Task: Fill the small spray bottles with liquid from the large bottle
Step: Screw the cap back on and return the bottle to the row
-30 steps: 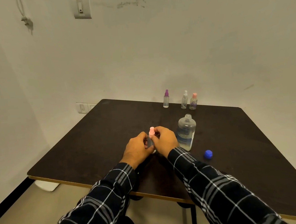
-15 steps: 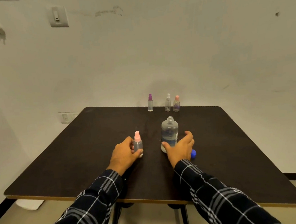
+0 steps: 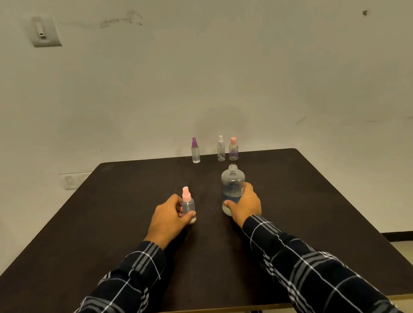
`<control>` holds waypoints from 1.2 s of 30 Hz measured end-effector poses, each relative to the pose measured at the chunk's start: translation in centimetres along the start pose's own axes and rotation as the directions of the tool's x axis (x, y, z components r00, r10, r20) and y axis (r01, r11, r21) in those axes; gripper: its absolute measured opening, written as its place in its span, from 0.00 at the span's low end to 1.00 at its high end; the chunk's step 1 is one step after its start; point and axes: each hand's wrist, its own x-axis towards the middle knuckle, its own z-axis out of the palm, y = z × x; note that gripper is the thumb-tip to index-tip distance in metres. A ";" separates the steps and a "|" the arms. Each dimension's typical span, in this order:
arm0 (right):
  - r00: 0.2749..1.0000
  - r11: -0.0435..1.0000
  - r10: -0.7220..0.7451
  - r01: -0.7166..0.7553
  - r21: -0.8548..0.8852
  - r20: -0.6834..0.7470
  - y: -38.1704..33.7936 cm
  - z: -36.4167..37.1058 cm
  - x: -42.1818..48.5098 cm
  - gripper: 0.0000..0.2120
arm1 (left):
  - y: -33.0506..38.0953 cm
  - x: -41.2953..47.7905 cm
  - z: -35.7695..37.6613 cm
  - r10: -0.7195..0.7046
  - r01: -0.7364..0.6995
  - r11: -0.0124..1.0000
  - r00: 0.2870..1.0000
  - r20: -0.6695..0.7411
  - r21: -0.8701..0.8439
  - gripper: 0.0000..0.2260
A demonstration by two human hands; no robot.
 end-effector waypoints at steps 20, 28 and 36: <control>0.999 0.999 -0.043 0.043 0.019 -0.032 4.3 -5.4 7.5 0.25 | 6.0 22.9 5.6 0.067 -0.066 0.998 0.994 -0.088 0.016 0.18; 0.996 0.997 -0.076 0.077 0.005 -0.039 5.4 -4.6 8.6 0.26 | 4.5 27.4 9.3 -0.069 0.063 0.997 0.991 -0.115 -0.054 0.17; 0.992 0.993 -0.119 0.118 -0.022 -0.043 6.0 -4.5 8.8 0.25 | 4.8 29.3 10.6 -0.068 0.068 0.998 0.988 -0.141 -0.006 0.16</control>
